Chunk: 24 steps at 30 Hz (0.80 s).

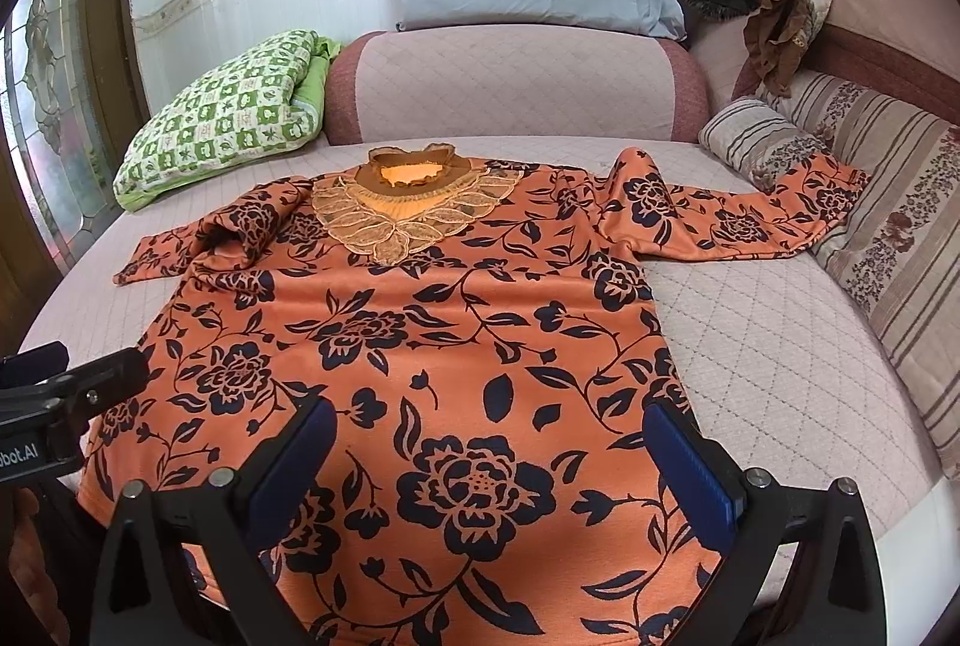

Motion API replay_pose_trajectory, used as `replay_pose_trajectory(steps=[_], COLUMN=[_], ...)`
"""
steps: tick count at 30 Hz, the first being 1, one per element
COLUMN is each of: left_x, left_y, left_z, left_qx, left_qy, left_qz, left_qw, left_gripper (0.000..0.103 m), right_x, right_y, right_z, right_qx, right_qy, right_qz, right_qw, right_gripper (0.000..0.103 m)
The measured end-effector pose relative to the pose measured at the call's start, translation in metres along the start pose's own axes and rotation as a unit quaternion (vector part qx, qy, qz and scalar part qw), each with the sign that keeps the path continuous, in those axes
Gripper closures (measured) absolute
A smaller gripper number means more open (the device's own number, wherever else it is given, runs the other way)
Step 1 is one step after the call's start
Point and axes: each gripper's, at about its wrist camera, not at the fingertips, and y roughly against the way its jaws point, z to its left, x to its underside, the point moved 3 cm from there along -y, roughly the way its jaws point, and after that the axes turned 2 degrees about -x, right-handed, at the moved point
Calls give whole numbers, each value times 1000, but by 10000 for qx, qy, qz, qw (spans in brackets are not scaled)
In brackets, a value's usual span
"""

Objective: Fold small clothes

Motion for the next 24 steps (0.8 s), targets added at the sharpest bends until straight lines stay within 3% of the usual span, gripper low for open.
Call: replay_pose_trajectory(steps=[24], left_x=[2], left_y=[-3], left_z=[-1], left_qx=[8], left_qy=[13], left_qz=[15], left_qw=[10000], left_gripper=[0], right_x=[-1], right_y=[1], right_z=[0], right_qx=[28], right_qy=[76], right_qz=[-7], right_qw=[10000], right_gripper=[0])
